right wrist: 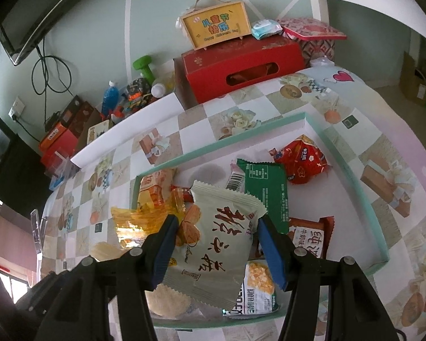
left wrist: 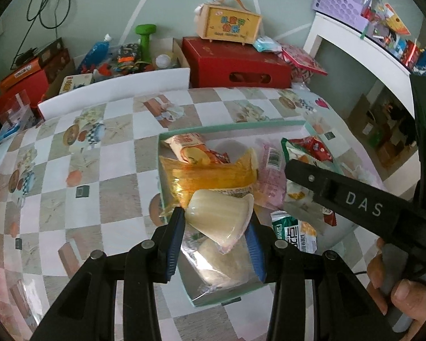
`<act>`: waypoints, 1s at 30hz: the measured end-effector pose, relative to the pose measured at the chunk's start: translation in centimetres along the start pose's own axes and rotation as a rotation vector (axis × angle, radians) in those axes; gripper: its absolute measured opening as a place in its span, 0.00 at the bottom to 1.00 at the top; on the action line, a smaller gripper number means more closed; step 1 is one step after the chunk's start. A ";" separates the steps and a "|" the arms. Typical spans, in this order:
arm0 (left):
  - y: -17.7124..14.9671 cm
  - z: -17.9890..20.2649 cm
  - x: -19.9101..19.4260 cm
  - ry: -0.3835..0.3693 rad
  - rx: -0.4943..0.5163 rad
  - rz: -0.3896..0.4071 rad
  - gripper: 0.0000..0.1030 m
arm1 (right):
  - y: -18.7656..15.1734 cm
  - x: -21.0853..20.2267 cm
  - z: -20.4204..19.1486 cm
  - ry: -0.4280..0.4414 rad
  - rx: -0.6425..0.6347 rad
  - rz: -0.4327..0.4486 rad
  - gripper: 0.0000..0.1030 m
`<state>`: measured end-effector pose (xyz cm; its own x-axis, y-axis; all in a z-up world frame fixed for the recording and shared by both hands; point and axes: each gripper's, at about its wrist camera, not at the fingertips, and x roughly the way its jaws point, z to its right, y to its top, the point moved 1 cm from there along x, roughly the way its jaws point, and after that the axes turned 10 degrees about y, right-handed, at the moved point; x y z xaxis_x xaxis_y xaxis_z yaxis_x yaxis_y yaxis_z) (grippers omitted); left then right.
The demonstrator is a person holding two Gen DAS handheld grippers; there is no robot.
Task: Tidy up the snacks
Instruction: 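Carry the pudding cup and white bag over the teal tray with both tools, then lower both items into the teal tray and open both tools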
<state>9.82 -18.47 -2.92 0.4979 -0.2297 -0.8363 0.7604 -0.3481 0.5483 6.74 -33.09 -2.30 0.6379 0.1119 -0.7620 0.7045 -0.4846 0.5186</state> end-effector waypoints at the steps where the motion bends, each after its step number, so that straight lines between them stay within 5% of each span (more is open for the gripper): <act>1: 0.0 0.2 0.1 0.000 0.007 -0.002 0.42 | 0.0 0.1 0.2 -0.001 0.004 -0.002 0.59; 30: 0.6 2.6 2.2 0.017 0.062 0.023 0.43 | 0.5 1.8 0.7 0.010 -0.004 -0.011 0.61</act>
<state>10.32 -21.51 -4.45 0.5223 -0.2231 -0.8230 0.7214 -0.3990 0.5660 7.98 -33.68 -3.66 0.6330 0.1258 -0.7639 0.7129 -0.4794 0.5118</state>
